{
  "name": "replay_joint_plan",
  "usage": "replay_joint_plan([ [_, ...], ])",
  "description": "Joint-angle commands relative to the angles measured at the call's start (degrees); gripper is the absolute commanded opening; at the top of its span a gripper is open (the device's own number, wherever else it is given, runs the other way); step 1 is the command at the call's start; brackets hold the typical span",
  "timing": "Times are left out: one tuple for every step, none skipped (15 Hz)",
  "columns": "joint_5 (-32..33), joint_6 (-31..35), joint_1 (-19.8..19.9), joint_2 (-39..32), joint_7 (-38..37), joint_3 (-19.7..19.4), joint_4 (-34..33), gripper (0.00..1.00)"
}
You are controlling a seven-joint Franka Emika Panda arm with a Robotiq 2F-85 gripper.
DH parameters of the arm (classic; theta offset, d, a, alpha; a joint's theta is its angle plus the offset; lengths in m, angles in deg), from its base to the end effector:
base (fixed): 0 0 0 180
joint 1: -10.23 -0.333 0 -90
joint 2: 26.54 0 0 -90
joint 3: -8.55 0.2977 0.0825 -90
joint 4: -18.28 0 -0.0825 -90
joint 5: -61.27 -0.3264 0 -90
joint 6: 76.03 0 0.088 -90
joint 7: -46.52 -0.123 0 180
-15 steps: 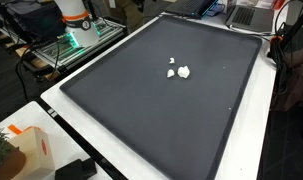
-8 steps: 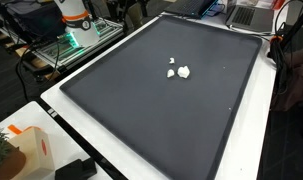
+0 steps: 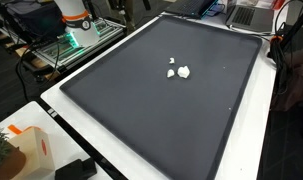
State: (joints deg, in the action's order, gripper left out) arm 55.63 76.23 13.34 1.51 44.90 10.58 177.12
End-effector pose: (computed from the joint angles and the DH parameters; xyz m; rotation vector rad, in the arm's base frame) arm 0.3606 -0.0092 0.4014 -3.0355 0.1924 -0.5765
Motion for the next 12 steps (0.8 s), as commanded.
replay_joint_plan([
  [0.99,-0.07,-0.69,0.01,-0.7,-0.8,-0.04,1.0],
  [1.05,-0.03,-0.59,-0.01,-0.7,-0.81,-0.04,1.0],
  [1.61,3.48,0.84,-1.84,-4.63,1.17,-0.09,1.0],
  [2.06,5.8,1.35,-3.07,-6.21,1.99,-0.21,1.0],
  [2.61,8.23,1.71,-4.25,-7.83,2.77,-0.3,1.0],
  [3.31,9.95,2.11,-5.38,-9.07,3.52,-0.32,1.0],
  [4.13,12.23,2.65,-6.95,-10.62,4.57,-0.33,1.0],
  [4.36,14.24,2.75,-8.33,-11.94,5.29,-0.38,1.0],
  [4.7,16.42,2.86,-9.7,-13.05,6.19,-0.38,1.0],
  [6.16,19.52,4.26,-11.69,-14.81,7.96,-0.43,1.0],
  [7.29,22.2,5.66,-13.78,-16.39,9.39,-0.75,1.0],
  [9.63,25.88,9.35,-15.84,-18.85,12.39,-0.83,1.0],
])
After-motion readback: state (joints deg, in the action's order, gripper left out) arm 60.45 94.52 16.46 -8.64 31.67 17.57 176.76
